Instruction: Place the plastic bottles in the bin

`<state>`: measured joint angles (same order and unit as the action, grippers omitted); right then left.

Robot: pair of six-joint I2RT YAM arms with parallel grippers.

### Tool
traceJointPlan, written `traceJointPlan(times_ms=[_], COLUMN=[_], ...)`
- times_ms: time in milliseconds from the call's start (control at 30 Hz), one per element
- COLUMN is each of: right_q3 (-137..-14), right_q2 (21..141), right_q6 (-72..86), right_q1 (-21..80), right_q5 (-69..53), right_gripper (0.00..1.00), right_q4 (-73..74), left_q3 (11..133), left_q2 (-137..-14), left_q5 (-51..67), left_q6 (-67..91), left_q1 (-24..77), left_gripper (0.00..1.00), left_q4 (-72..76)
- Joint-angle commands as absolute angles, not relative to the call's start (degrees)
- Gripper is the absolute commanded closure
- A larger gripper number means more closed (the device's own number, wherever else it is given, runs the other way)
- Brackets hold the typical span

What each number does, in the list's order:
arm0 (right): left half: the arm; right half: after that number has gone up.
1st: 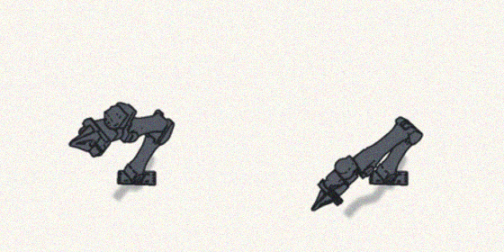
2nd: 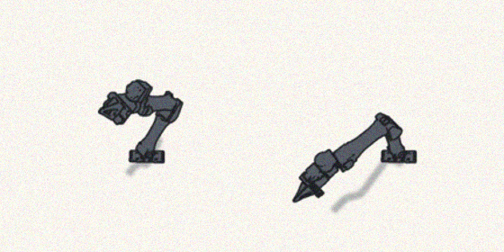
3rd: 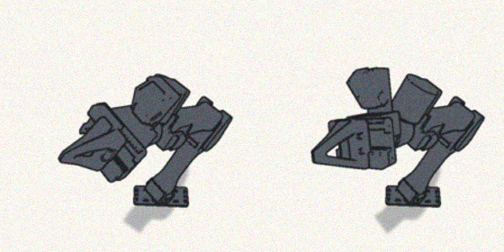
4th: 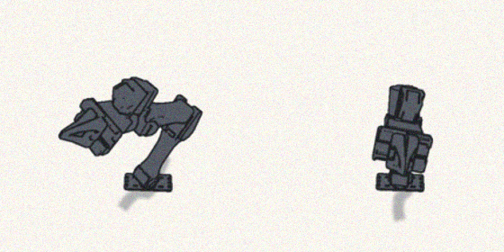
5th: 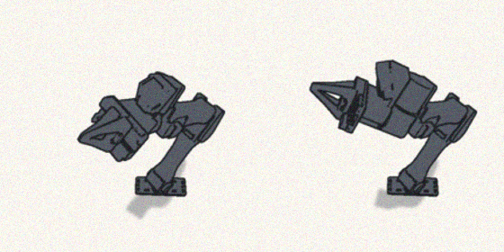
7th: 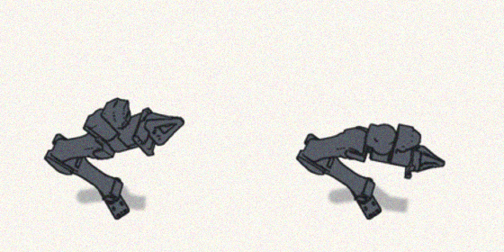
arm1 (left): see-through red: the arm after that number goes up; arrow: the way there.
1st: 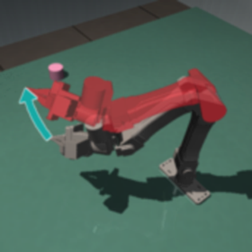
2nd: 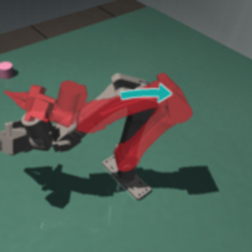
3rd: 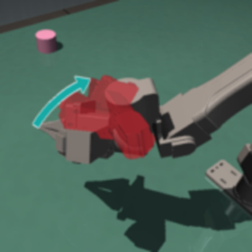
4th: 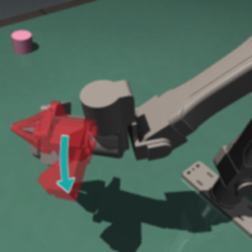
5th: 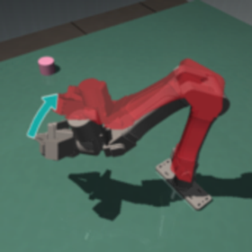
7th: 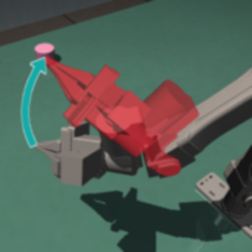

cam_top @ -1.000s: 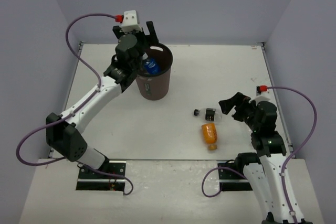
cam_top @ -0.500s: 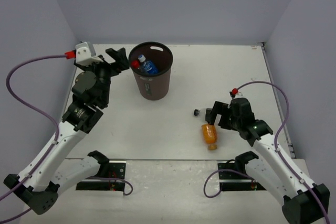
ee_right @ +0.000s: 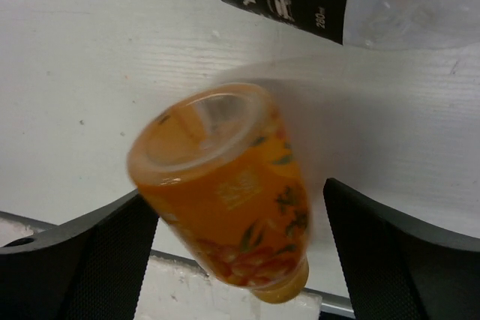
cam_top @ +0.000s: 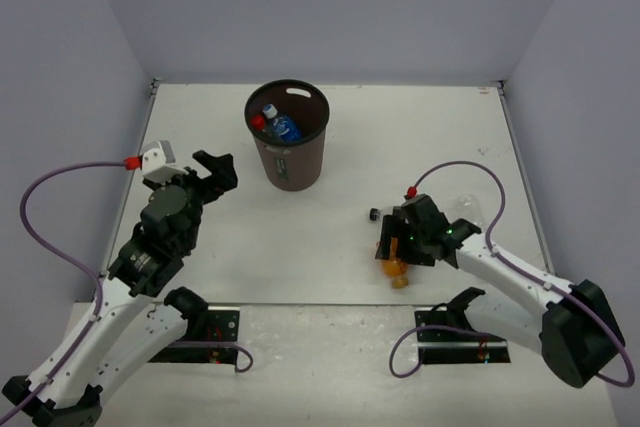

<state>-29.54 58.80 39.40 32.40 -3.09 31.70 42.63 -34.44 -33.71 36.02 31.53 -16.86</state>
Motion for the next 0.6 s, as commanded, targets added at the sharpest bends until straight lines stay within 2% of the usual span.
traceJointPlan(times_ms=[0,67,133,200,300,400,500,567], right_q3=[-31.74,-32.53,-33.29,-34.96,-39.66,-44.81,-52.53,-61.87], right_q2=[63.81,64.51,64.1,62.15,57.92,52.25,50.83,53.53], right_q6=[45.8,46.75,46.56,45.2,41.72,36.49,31.49,27.72], right_q1=[34.9,36.22,37.34,38.92,42.68,43.33,43.28,43.28], right_q5=[4.58,5.98,6.59,5.96,3.8,-2.92,-6.22,-5.21], right_gripper=[0.17,0.29,0.62,0.74,0.76,0.77,0.77,0.76], right_q4=[31.55,32.08,32.56,32.88,32.5,25.43,20.85,19.56], left_q3=[42.09,41.3,40.86,40.78,40.37,39.52,38.76,38.67], left_q2=[-32.96,-32.78,-32.7,-32.74,-32.95,-32.69,-32.52,-32.57], left_q5=[-39.03,-39.84,-41.61,-42.91,-44.29,-43.96,-44.21,-43.89], left_q6=[39.47,40.0,40.71,41.31,43.05,43.96,44.38,44.38], left_q1=[31.46,31.38,31.38,31.38,31.38,31.38,31.38,31.34], left_gripper=[0.0,0.0,0.0,0.0,0.0,0.0,0.0,0.0], left_q4=[-20.93,-21.45,-21.84,-22.46,-22.94,-22.75,-22.33,-22.51])
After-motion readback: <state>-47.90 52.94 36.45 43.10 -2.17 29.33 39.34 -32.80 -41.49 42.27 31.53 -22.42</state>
